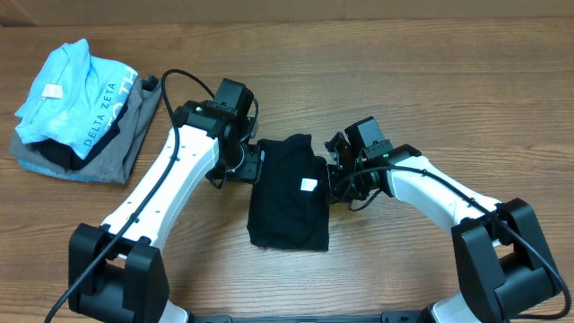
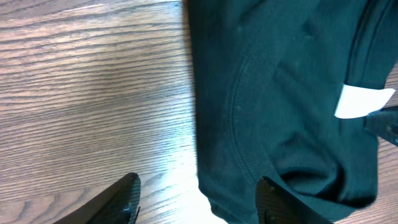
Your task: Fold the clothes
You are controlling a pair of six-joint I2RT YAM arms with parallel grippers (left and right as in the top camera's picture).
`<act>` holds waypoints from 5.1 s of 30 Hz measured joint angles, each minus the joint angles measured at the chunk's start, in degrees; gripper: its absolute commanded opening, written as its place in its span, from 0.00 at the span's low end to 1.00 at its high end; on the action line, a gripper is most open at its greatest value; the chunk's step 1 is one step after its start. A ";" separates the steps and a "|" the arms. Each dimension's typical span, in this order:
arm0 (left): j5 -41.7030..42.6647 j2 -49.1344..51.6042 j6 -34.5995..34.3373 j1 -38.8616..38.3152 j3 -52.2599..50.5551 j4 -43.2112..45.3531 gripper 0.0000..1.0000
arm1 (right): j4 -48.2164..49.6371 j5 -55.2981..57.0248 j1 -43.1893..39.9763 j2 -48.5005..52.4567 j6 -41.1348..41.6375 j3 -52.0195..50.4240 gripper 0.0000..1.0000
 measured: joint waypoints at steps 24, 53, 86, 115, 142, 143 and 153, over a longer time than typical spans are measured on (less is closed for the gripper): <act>0.68 0.00 0.02 0.00 -5.60 3.80 0.69 | -17.77 8.48 -8.66 -5.03 -6.95 6.36 0.35; 7.85 0.00 -4.11 0.00 -10.75 8.68 0.63 | -14.03 0.07 10.03 -6.93 -18.14 -0.61 0.42; 7.85 0.00 -4.11 0.00 -10.75 9.90 0.69 | -21.27 1.36 8.87 -1.05 -20.26 3.89 0.04; 12.79 0.00 -1.20 0.00 -10.97 17.86 0.55 | -34.47 22.93 6.91 -7.72 -3.02 11.69 0.19; 17.49 11.82 7.82 -10.97 -10.95 33.81 0.20 | -18.21 -1.03 1.20 -7.72 8.90 -1.62 0.37; 17.49 11.82 7.82 -10.99 -10.95 33.83 0.20 | -16.70 -1.44 1.38 -7.72 9.88 -2.80 0.33; 17.51 11.82 7.80 -10.99 -10.95 33.81 0.24 | -21.05 6.88 -0.42 -7.72 13.62 -4.98 0.04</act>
